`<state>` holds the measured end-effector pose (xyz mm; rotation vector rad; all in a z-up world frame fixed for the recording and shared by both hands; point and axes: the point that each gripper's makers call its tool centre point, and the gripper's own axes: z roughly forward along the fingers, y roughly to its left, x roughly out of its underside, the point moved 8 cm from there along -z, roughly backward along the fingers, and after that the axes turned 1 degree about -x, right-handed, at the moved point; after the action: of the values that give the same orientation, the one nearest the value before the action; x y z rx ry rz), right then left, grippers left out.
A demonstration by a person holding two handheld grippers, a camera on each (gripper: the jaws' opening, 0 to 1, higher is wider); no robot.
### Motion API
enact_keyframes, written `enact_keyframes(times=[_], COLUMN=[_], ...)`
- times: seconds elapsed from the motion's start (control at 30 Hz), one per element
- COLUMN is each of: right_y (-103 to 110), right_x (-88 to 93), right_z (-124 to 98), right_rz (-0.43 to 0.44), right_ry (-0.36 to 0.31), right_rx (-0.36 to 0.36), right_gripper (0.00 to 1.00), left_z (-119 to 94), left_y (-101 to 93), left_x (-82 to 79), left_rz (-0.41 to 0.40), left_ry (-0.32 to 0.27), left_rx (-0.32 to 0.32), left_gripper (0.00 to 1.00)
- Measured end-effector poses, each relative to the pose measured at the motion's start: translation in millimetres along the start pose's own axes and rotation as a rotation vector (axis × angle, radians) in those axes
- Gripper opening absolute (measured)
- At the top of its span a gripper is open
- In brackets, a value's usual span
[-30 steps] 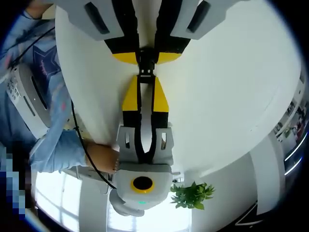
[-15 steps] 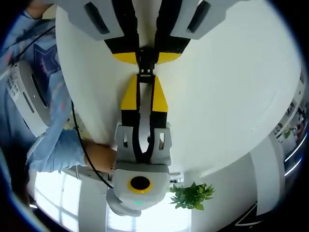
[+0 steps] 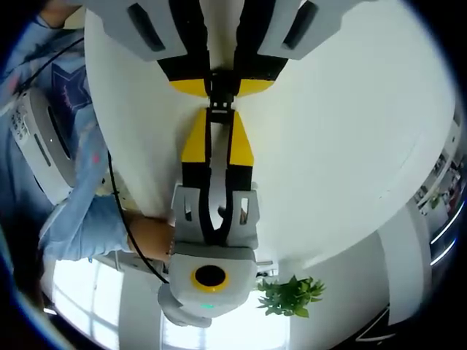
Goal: Snap the two parts of the plastic buckle together until the buckle closes and remains connected.
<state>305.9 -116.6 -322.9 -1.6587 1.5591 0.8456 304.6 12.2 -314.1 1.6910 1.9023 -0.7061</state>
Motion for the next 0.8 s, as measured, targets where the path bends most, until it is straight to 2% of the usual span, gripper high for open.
enact_keyframes(times=[0.17,0.23,0.8], right_y=[1.0,1.2,2.3], right_x=[-1.3,-2.7,-3.6], right_z=[5.0,6.7,7.3], right_rz=[0.001,0.004,-0.009], right_ry=[-0.009,0.009,0.02], right_rx=[0.004,0.008,0.025], right_gripper=[0.11,0.11,0.11], left_z=[3.1,3.0,2.8], left_y=[-1.2,-1.5,-0.1], left_x=[-3.9,-3.5,-3.0], left_rz=[0.004,0.006,0.005], left_ry=[0.0,0.002,0.001], left_rx=[0.002,0.0,-0.002], left_gripper=[0.11,0.11,0.11])
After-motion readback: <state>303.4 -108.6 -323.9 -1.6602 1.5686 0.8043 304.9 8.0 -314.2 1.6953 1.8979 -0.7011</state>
